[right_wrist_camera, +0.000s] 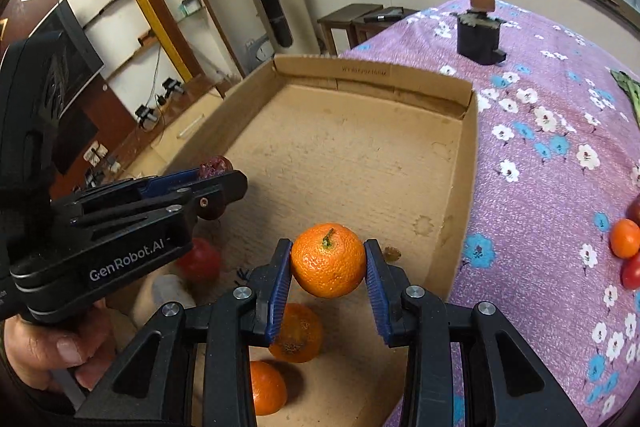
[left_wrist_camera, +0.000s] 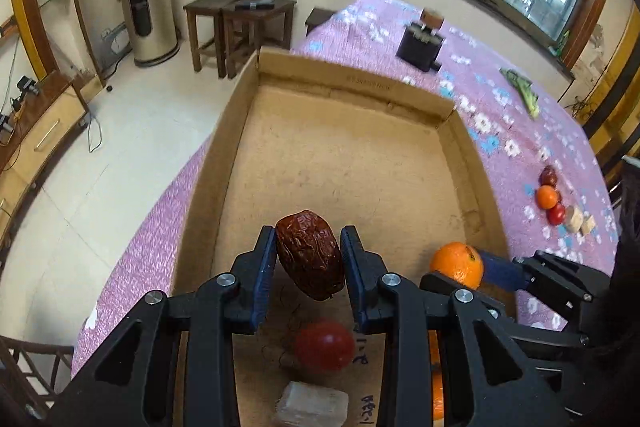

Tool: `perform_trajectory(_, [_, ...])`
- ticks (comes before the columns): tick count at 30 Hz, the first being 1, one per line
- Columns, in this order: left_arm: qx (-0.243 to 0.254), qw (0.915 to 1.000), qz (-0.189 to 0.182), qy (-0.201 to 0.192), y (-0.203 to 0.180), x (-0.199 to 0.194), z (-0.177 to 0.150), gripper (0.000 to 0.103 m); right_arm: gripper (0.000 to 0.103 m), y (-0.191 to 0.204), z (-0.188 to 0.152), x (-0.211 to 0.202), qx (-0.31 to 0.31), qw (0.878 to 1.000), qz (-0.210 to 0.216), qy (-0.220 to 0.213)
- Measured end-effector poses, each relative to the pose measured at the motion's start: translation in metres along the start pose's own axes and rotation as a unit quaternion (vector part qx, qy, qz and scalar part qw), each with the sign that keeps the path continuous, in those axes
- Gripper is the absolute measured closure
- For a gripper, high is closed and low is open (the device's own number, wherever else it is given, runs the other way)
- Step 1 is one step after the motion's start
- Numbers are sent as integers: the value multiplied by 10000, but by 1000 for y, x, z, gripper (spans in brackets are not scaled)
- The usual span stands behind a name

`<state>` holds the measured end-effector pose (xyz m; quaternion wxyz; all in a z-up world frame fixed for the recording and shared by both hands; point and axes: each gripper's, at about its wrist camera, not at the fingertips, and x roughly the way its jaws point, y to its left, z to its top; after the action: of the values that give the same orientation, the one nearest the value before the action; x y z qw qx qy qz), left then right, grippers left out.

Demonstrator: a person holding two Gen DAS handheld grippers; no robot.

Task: Organize fruits
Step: 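Carry the red date and orange into the cardboard tray and release both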

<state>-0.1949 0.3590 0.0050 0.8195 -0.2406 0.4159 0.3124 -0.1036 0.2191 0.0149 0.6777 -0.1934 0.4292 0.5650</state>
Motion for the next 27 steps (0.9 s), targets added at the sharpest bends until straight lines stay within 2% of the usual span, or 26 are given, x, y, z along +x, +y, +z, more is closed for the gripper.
perform_trajectory(5, [65,9998,148,136,-4,3,-1,71,65,3,-2,11,-202,9995,-181,177])
perform_trajectory(6, [87,9997,178,152,-5,3,-1,67,65,4,-2,12,-197,9994,-195,197])
perform_trajectory(7, [98,9996,197,173,-6,3,-1,58,62,2,-2,12,-177,9994,-188,221])
perform_trajectory(8, [90,9996,202,171,-7,2,-1,54,55,2,-2,10,-158,9995,-169,210])
perform_trajectory(9, [74,9997,200,142,-6,-1,-2,49,52,1,-2,9,-136,9996,-162,190])
perform_trajectory(10, [62,9997,196,114,-6,-3,-2,48,47,1,-3,5,-112,9997,-141,140])
perform_trajectory(11, [60,9998,195,83,-6,-6,-3,48,47,1,-3,1,-96,9998,-134,101])
perform_trajectory(19, [152,9994,207,-217,-19,-31,-12,48,47,-4,-14,-48,-12,9994,-59,-344])
perform_trajectory(27, [505,9976,61,-461,-56,-53,-19,48,46,-30,-40,-98,404,9964,-149,-728])
